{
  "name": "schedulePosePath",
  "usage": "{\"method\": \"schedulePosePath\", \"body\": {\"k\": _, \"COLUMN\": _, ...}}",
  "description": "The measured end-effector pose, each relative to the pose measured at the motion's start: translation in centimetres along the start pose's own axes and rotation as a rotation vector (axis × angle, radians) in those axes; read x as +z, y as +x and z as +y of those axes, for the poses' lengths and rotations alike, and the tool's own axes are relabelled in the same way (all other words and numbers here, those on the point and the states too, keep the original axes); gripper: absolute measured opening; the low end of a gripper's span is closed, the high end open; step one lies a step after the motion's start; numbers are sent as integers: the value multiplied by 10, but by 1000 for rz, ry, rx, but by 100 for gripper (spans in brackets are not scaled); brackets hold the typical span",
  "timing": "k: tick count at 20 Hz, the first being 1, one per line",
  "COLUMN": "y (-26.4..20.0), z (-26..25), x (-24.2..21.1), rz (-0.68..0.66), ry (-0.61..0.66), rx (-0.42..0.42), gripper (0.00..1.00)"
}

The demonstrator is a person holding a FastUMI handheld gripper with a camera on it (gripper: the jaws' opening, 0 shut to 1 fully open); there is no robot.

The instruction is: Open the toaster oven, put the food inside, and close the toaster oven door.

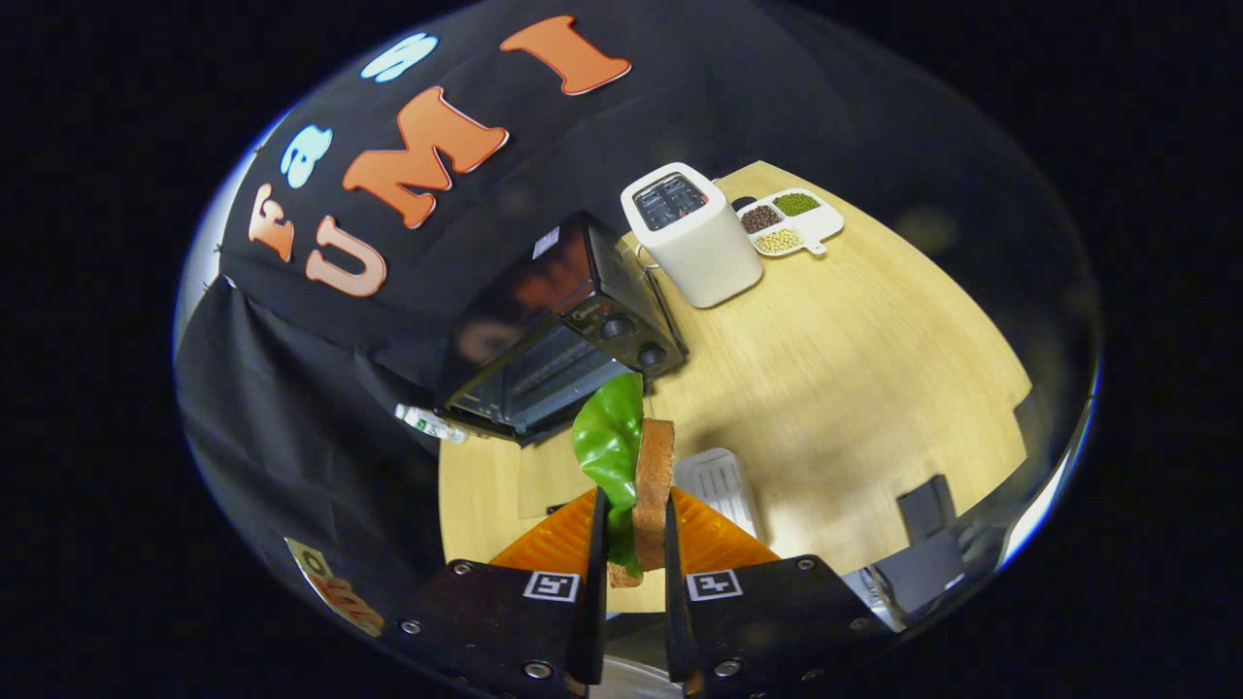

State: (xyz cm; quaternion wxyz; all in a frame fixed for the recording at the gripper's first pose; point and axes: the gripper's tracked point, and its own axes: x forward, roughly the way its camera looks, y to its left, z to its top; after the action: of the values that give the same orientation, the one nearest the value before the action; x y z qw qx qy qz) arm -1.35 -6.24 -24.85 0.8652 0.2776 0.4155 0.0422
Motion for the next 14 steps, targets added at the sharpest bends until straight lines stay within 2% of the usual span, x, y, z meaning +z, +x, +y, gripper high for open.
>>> {"method": "schedulePosePath", "body": {"k": 8, "y": 71, "z": 57, "x": -15, "rz": -137, "ry": 259, "rx": 209, "gripper": 26}}
{"method": "schedulePosePath", "body": {"k": 14, "y": 147, "z": 71, "x": -22, "rz": -242, "ry": 490, "rx": 252, "gripper": 26}}
